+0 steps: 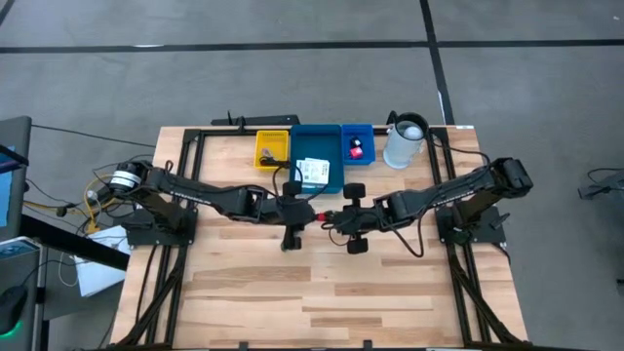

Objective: Pick and place items into bin
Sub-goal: Put the black charger cable into the yellow bin

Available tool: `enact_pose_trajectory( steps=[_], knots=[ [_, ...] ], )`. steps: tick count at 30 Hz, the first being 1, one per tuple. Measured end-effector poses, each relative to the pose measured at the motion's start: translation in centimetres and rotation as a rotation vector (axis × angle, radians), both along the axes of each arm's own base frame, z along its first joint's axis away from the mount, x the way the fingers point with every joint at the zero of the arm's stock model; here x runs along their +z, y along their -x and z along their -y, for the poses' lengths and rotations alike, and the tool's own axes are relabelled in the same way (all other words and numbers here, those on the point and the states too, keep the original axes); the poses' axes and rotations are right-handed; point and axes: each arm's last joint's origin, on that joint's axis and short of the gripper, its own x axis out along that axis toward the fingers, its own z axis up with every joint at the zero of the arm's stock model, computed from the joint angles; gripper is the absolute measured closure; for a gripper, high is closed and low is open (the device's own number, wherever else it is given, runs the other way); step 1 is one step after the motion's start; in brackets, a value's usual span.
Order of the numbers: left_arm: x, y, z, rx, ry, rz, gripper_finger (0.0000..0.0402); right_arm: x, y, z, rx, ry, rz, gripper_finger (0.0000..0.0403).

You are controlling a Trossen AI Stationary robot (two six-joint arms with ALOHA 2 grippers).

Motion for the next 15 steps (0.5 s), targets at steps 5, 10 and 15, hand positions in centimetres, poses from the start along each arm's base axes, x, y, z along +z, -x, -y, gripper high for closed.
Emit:
enact_pose_trajectory(
  steps=[5,10,15],
  knots=[
    [-0.07,0.10,-0.07,0.020,-0.014,-0.012,0.0381,0.08,-0.11,0.00,0.000,0.005,0.014,0.0371],
    [-0.18,0.25,-0.22,0.065,-0.044,-0.025,0.0383,0.14,-0.15,-0.13,-0.014,0.008,0.028,0.0348],
    [-0.35,0.41,-0.27,0.072,-0.046,-0.048,0.0383,0.13,-0.05,-0.64,-0.028,-0.020,0.037,0.0327]
  ],
)
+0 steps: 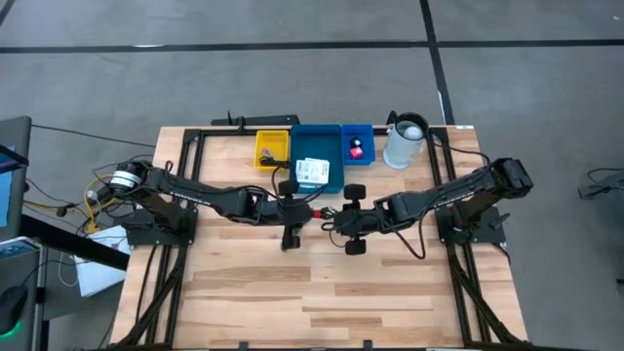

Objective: Pick and place items into bin
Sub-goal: Put the black charger cable into the yellow bin

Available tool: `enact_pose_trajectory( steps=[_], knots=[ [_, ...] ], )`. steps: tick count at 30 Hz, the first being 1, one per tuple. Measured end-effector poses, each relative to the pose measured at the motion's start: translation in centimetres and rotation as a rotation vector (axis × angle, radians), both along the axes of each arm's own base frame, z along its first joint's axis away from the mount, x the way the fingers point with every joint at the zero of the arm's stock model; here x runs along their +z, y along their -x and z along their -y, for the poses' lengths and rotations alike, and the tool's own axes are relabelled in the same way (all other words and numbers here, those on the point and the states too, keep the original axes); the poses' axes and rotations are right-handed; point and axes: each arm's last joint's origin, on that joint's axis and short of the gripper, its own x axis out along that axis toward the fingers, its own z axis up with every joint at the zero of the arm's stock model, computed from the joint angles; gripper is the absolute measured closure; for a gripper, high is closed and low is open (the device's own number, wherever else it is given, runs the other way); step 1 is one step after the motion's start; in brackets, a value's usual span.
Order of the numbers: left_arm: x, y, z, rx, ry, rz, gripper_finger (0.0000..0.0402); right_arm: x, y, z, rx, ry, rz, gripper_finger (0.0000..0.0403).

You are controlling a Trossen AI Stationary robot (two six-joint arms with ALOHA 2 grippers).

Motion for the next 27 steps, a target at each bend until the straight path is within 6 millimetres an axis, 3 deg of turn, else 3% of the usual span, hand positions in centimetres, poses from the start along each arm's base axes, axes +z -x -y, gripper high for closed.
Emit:
enact_pose_trajectory(
  steps=[6,11,18,23,27],
  knots=[
    [-0.2,0.3,-0.3,0.059,-0.052,-0.033,0.0383,0.0,0.1,-0.2,-0.017,0.025,0.008,0.0280],
    [-0.5,1.0,-2.0,0.211,-0.138,-0.094,0.0384,-0.1,0.3,-0.2,-0.015,0.036,-0.024,0.0224],
    [0.5,2.6,-6.7,0.483,-0.173,-0.106,0.0384,-0.8,1.6,0.2,-0.113,0.021,-0.144,0.0167],
    [1.8,4.2,-10.5,0.669,-0.166,-0.062,0.0380,-1.8,2.5,0.4,-0.145,0.025,-0.206,0.0162],
    [1.9,5.2,-13.6,0.755,-0.054,-0.044,0.0380,-2.7,3.1,0.5,-0.150,0.034,-0.249,0.0165]
  ],
)
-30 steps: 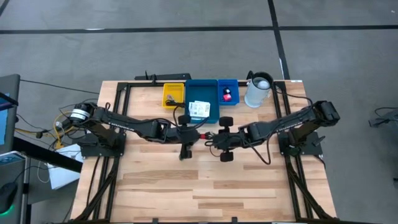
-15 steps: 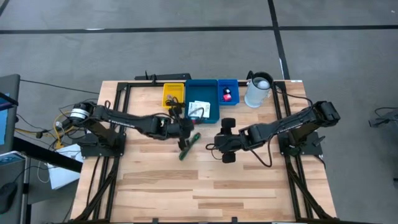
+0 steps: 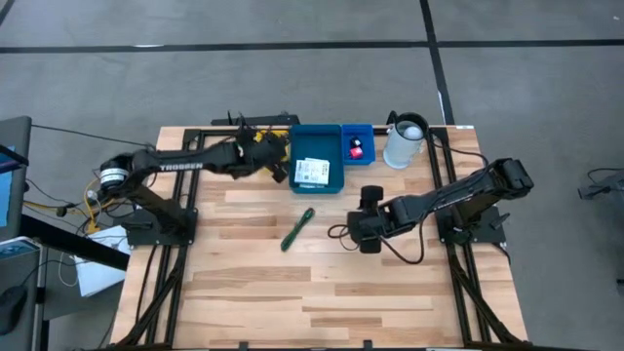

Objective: Pick and place items into bin
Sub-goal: Put the black charger cable into the yellow bin

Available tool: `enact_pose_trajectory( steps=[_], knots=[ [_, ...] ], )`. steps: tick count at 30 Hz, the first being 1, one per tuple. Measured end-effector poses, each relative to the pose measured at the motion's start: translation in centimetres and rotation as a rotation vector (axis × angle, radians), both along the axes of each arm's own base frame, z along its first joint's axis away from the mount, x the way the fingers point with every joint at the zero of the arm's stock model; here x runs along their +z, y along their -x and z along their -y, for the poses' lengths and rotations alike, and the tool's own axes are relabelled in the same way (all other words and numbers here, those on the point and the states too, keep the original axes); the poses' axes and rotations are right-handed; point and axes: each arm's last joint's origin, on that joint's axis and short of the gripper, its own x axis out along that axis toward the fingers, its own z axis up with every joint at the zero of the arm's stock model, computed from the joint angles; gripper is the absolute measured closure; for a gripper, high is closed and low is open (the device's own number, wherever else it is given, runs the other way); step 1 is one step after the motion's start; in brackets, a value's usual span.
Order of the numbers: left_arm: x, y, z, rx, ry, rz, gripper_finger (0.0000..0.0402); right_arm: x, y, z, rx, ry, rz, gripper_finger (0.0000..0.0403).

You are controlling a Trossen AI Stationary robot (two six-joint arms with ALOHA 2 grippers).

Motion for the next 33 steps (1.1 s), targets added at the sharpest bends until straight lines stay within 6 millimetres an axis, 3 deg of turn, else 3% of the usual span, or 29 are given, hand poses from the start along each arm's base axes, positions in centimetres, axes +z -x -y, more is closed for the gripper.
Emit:
enact_pose_trajectory(
  steps=[4,10,19,33],
  knots=[
    [-0.4,0.8,-2.5,0.051,0.124,0.057,0.0381,-1.2,0.7,0.2,-0.019,0.002,-0.035,0.0167],
    [-1.1,1.3,-4.3,0.128,0.165,0.074,0.0370,-2.4,1.7,0.2,-0.052,0.002,-0.073,0.0168],
    [-2.5,0.8,-4.8,0.107,0.236,0.058,0.0366,-3.0,2.2,-0.4,-0.053,-0.003,-0.080,0.0168],
    [-3.3,0.6,-5.1,0.127,0.182,-0.008,0.0365,-3.0,2.1,-1.7,-0.008,-0.014,-0.039,0.0168]
  ],
)
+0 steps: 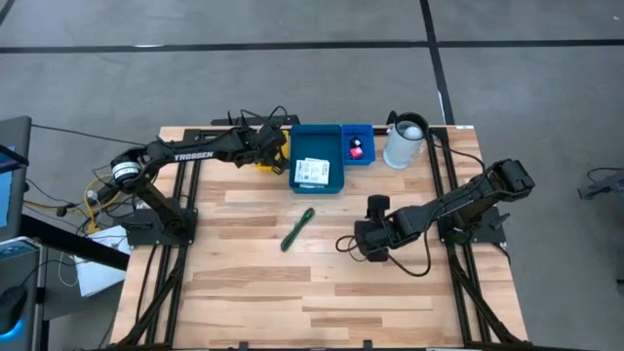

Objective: Pick and place items into bin
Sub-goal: Put the black charger cable into the yellow bin, then put the green charger cable into the yellow bin

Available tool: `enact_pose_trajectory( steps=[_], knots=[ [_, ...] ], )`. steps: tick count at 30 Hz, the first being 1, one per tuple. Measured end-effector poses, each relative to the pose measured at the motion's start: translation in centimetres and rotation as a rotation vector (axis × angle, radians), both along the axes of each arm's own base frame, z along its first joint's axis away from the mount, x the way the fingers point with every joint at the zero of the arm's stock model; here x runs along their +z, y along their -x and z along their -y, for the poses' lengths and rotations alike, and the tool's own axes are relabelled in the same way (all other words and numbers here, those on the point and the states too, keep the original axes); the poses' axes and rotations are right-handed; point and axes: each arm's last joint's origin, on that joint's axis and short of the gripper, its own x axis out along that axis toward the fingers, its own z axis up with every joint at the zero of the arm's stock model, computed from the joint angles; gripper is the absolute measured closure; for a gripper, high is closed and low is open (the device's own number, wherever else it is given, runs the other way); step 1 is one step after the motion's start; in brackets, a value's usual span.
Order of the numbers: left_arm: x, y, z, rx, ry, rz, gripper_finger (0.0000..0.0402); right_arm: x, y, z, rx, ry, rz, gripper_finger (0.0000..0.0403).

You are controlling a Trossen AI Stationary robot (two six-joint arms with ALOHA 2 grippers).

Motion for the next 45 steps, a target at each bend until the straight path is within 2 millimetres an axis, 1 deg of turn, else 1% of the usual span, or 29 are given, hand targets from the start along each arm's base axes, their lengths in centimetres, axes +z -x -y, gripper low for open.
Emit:
enact_pose_trajectory(
  steps=[16,19,26,31,35,40,43,45],
  knots=[
    [0.0,-0.2,0.4,-0.043,-0.020,-0.024,0.0363,0.1,-0.2,-0.3,-0.017,-0.019,0.040,0.0168],
    [-0.4,-0.4,0.3,-0.046,-0.016,-0.035,0.0348,0.1,-0.3,-0.3,-0.017,-0.020,0.044,0.0168],
    [-1.8,-1.2,0.5,-0.075,-0.012,-0.091,0.0289,0.1,-0.3,-0.3,-0.017,-0.021,0.047,0.0168],
    [-1.8,-1.1,0.3,-0.052,-0.041,-0.109,0.0271,0.1,-0.4,-0.3,-0.017,-0.025,0.059,0.0168],
    [-1.6,-1.0,0.4,-0.054,-0.040,-0.108,0.0270,0.2,-0.8,-0.4,-0.016,-0.039,0.100,0.0168],
    [-1.8,-0.6,0.7,-0.064,-0.003,-0.154,0.0270,0.6,-1.7,-0.7,-0.017,-0.072,0.194,0.0168],
    [-1.5,-0.1,1.5,-0.107,0.068,-0.172,0.0270,0.7,-2.2,-1.0,-0.004,-0.096,0.271,0.0168],
    [-1.0,0.2,2.2,-0.134,0.095,-0.175,0.0270,0.4,-2.4,-1.4,0.020,-0.111,0.335,0.0168]
  ],
)
